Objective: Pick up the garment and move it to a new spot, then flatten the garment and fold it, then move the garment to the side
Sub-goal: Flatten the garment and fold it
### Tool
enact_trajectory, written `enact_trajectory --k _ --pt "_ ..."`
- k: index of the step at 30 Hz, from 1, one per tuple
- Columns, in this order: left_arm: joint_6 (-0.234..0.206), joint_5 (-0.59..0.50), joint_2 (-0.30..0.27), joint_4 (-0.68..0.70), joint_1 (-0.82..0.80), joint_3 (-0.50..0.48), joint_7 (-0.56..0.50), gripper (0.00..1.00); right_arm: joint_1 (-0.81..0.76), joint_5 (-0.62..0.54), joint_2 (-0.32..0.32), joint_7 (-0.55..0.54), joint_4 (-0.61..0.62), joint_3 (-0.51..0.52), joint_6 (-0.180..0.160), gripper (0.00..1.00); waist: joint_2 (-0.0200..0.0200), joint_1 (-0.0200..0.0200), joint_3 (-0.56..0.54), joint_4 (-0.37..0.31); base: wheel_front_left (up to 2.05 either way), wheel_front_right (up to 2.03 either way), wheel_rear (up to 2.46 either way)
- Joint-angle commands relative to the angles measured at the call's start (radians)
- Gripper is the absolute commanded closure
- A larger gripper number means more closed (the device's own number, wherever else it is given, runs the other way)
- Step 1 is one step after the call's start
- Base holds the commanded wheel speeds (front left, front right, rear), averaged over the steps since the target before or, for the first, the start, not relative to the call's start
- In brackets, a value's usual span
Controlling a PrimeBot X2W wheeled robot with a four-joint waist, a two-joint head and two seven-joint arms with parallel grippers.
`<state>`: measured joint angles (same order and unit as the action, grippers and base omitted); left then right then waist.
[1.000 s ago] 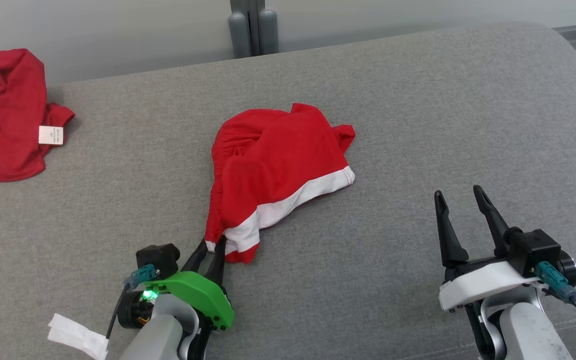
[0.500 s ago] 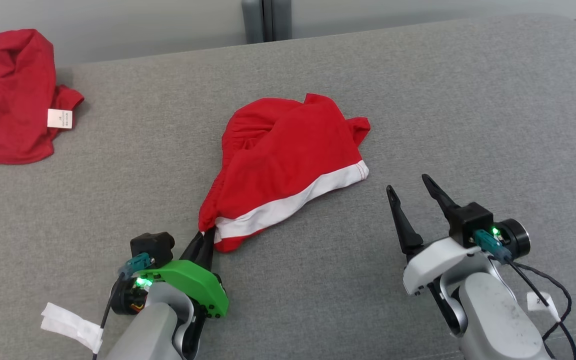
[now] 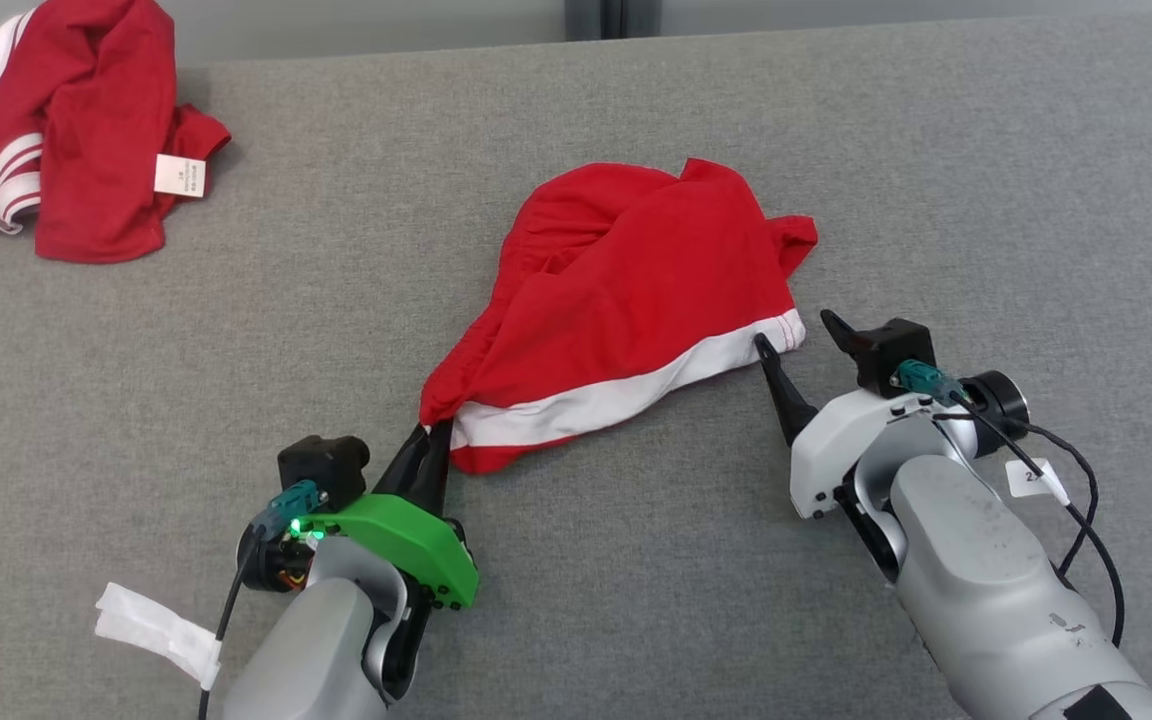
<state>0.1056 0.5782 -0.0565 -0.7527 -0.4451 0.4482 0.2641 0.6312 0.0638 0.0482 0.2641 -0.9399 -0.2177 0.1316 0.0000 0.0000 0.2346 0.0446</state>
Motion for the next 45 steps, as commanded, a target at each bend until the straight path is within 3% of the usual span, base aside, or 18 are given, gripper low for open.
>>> enact_trajectory --k 1,3,5,7,11,13,22,30,33,38,45 --pt "0.000 -0.011 -0.001 0.006 -0.014 -0.005 0.000 1.00 0.022 0.012 0.004 0.000 -0.021 -0.011 -0.002 0.00 0.0000 0.0000 0.015 0.014 0.00 0.00 0.00" --pt "0.000 -0.014 0.001 0.017 -0.014 -0.008 0.000 1.00 0.045 0.031 0.004 0.000 -0.068 -0.029 -0.002 0.00 0.0000 0.0000 0.021 0.018 0.00 0.00 0.00" --pt "0.000 -0.018 0.002 0.022 -0.013 -0.012 0.000 1.00 0.057 0.048 0.003 0.000 -0.083 -0.051 -0.002 0.15 0.0000 0.0000 0.023 0.018 0.00 0.00 0.00" --pt "0.000 -0.020 0.003 0.025 -0.012 -0.016 0.001 1.00 0.065 0.064 0.003 0.000 -0.093 -0.080 -0.002 0.42 0.0000 0.0000 0.026 0.017 0.00 0.00 0.00" --pt "-0.001 -0.026 0.004 0.030 -0.007 -0.028 0.001 1.00 0.070 0.078 0.004 0.000 -0.074 -0.106 -0.002 0.74 0.0000 0.0000 0.025 0.010 0.00 0.00 0.00" --pt "0.000 -0.031 0.004 0.033 0.000 -0.037 0.000 1.00 0.062 0.077 0.003 0.000 -0.051 -0.109 -0.002 1.00 0.0000 0.0000 0.020 0.004 0.00 0.00 0.00" --pt "0.005 -0.061 -0.014 0.095 0.024 -0.090 0.001 1.00 -0.014 0.065 0.003 0.001 0.117 -0.068 -0.002 1.00 0.0000 0.0000 -0.052 -0.032 0.00 0.00 0.00" --pt "0.014 -0.067 -0.046 0.277 0.045 -0.126 0.000 1.00 -0.122 0.047 0.003 0.000 0.375 0.027 -0.002 1.00 0.0000 0.0000 -0.168 -0.073 0.00 0.00 0.00" --pt "0.014 -0.060 -0.069 0.378 0.056 -0.134 -0.007 1.00 -0.173 0.020 0.003 0.001 0.488 0.063 -0.002 1.00 0.0000 0.0000 -0.215 -0.087 0.00 0.00 0.00" --pt "-0.010 -0.032 -0.115 0.669 0.080 -0.151 -0.100 1.00 -0.262 -0.048 0.007 0.000 0.743 0.128 -0.002 1.00 0.0000 0.0000 -0.270 -0.110 0.00 0.00 0.00" --pt "-0.076 -0.042 -0.186 1.023 0.082 -0.169 -0.271 1.00 -0.342 -0.096 0.004 -0.043 1.057 0.176 -0.002 1.00 0.0000 0.0000 -0.288 -0.131 0.00 0.00 0.00"
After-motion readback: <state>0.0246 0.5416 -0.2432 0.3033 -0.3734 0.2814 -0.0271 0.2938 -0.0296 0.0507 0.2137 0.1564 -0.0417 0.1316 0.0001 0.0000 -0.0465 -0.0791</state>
